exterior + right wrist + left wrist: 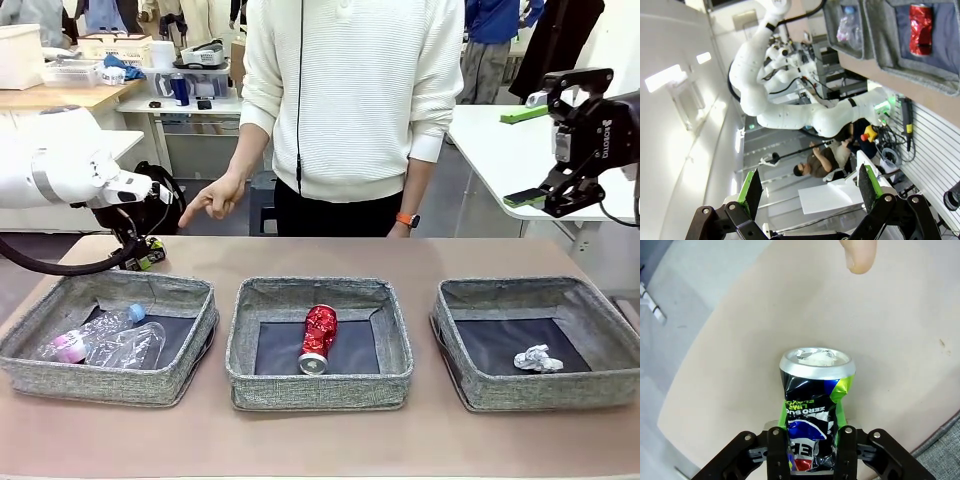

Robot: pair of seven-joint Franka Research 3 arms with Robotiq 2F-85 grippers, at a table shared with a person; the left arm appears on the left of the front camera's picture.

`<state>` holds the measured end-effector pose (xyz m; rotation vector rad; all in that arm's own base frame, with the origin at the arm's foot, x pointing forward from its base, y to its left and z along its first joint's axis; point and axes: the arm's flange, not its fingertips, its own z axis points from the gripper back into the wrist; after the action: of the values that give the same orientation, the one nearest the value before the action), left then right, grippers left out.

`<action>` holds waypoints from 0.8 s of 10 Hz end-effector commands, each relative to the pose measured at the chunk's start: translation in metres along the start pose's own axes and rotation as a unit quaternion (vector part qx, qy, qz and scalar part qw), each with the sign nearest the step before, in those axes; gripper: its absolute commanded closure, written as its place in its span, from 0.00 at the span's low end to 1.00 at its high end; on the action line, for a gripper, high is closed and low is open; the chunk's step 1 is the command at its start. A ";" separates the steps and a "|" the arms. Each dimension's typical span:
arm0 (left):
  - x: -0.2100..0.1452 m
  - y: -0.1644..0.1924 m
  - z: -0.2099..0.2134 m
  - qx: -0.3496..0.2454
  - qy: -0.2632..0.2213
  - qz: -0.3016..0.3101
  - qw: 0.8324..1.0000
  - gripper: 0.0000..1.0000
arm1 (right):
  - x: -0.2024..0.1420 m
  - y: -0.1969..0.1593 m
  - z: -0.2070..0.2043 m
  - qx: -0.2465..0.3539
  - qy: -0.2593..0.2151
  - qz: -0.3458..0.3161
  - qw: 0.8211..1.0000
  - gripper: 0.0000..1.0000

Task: Sort the waste into the appropriate baskets.
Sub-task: Pick up the waste item pointed out by the person.

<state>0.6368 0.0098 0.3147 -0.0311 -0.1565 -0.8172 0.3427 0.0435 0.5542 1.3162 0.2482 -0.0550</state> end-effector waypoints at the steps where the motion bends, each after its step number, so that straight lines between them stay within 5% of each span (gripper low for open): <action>1: -0.004 0.001 -0.004 0.010 0.020 0.010 1.000 1.00 | 0.001 0.004 0.002 0.009 0.002 0.011 1.000 0.00; 5: -0.012 -0.012 0.032 0.027 0.008 0.032 0.999 1.00 | 0.001 0.004 0.002 0.009 0.002 0.011 1.000 0.00; 8: -0.036 -0.059 0.172 -0.004 -0.035 -0.002 0.999 1.00 | 0.001 0.004 0.002 0.009 0.002 0.011 1.000 0.00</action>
<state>0.5889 0.0080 0.4281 -0.0324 -0.2063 -0.7703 0.3430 0.0434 0.5547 1.3160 0.2475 -0.0544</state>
